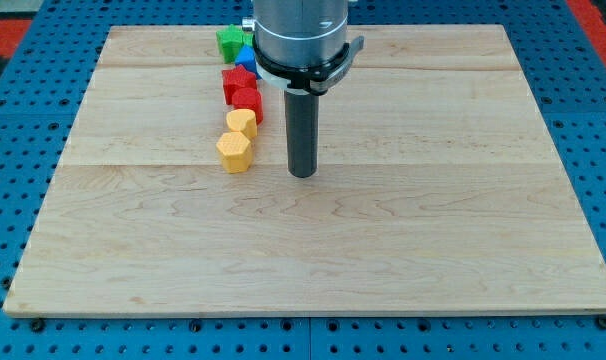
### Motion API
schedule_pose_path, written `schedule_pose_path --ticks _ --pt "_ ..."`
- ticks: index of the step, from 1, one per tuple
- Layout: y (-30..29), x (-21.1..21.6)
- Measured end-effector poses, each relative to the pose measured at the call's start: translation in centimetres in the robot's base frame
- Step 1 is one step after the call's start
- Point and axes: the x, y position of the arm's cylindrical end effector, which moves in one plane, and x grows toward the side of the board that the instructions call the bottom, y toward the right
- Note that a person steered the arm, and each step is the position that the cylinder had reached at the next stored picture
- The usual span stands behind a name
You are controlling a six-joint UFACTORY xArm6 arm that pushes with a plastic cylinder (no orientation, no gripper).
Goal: Place the yellow hexagon into the yellow heart
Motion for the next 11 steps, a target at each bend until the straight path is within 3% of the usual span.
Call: schedule_pose_path --ticks 2,3,4,5,6,7,11 --pt "-0.6 1.3" --pt "-2.8 2.4" --pt "-6.1 0.3" --pt "-7.4 2.7" --pt "-13.0 0.0" --pt "-12.7 -3.1" --pt "-9.3 1.1"
